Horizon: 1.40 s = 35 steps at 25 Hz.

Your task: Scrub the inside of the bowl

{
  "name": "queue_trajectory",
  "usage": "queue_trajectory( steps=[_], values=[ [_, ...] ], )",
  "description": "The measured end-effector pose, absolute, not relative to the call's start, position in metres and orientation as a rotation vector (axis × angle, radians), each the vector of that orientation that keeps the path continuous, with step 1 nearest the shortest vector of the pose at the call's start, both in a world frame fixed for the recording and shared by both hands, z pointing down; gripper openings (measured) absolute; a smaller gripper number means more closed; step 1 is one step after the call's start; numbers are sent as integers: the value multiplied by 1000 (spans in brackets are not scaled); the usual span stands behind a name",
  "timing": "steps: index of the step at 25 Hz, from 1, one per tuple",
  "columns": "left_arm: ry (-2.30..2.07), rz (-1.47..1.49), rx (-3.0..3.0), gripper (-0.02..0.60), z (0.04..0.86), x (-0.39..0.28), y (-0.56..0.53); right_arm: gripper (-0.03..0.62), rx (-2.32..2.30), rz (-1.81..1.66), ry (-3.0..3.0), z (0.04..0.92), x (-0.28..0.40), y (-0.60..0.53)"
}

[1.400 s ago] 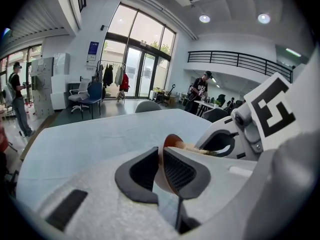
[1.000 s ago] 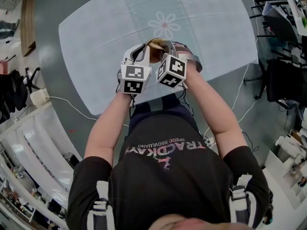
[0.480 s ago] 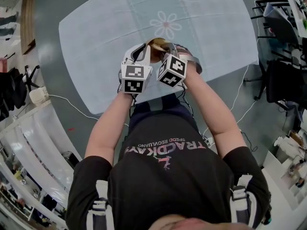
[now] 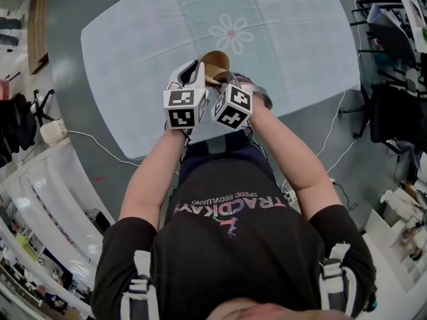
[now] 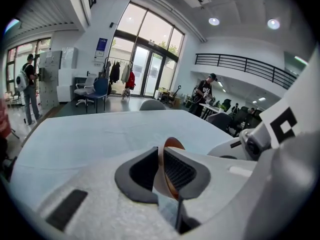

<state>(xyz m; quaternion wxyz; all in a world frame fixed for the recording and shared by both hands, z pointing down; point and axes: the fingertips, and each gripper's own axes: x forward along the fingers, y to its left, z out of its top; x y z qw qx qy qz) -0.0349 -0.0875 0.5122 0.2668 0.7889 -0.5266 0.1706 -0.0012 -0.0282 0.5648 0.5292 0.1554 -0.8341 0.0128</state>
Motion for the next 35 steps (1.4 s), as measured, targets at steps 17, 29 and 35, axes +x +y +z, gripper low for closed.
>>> queue_trajectory(
  steps=[17,29,35],
  values=[
    [-1399,463,2095,40,522,-39,-83,32,415,43,-1985,564,13,-42],
    [-1390,503,2102,25,530,-56,-88,32,641,40,-2174,503,27,-87],
    [-1188,580,2345,25,525,-42,-82,32,535,-59,-2195,498,38,-103]
  ],
)
